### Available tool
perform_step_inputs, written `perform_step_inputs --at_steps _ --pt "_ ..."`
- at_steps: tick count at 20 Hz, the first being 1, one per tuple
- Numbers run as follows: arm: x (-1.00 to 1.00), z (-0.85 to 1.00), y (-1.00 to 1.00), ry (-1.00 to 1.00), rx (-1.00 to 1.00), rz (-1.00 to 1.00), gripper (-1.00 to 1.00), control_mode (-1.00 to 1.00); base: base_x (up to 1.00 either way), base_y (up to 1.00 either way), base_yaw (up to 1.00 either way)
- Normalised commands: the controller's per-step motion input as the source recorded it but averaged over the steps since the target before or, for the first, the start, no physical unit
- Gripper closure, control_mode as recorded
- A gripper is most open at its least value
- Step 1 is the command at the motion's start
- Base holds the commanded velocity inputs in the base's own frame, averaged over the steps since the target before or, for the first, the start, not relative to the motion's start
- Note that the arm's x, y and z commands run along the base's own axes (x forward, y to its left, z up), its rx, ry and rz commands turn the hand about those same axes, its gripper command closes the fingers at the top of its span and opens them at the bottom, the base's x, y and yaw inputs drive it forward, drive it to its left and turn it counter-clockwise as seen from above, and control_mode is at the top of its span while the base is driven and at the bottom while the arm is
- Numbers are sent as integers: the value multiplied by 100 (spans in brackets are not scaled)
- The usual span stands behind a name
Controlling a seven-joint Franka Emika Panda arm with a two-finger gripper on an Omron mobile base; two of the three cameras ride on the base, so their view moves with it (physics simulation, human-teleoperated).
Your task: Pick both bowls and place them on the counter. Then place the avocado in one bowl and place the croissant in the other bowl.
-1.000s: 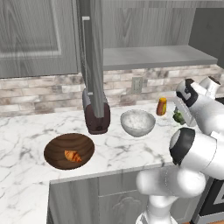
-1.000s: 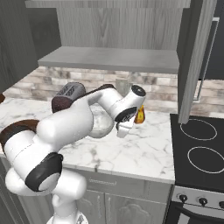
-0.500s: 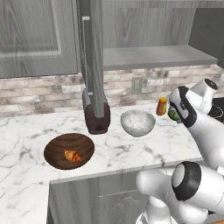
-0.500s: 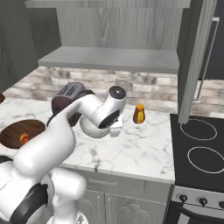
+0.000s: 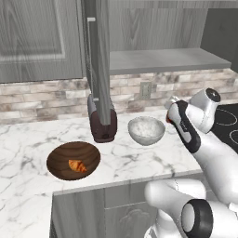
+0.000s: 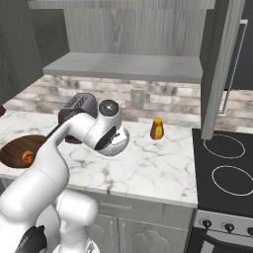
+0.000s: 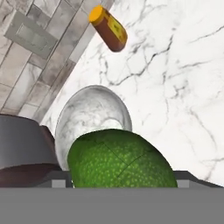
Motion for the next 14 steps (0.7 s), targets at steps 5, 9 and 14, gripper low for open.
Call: perform_step_inputs --at_steps 5,9,14 --pt "9 2 33 0 -13 15 100 -100 0 0 0" --pt "19 -12 33 14 -10 6 100 -100 0 0 0" --pt "8 -16 12 3 -7 0 100 -100 0 0 0"
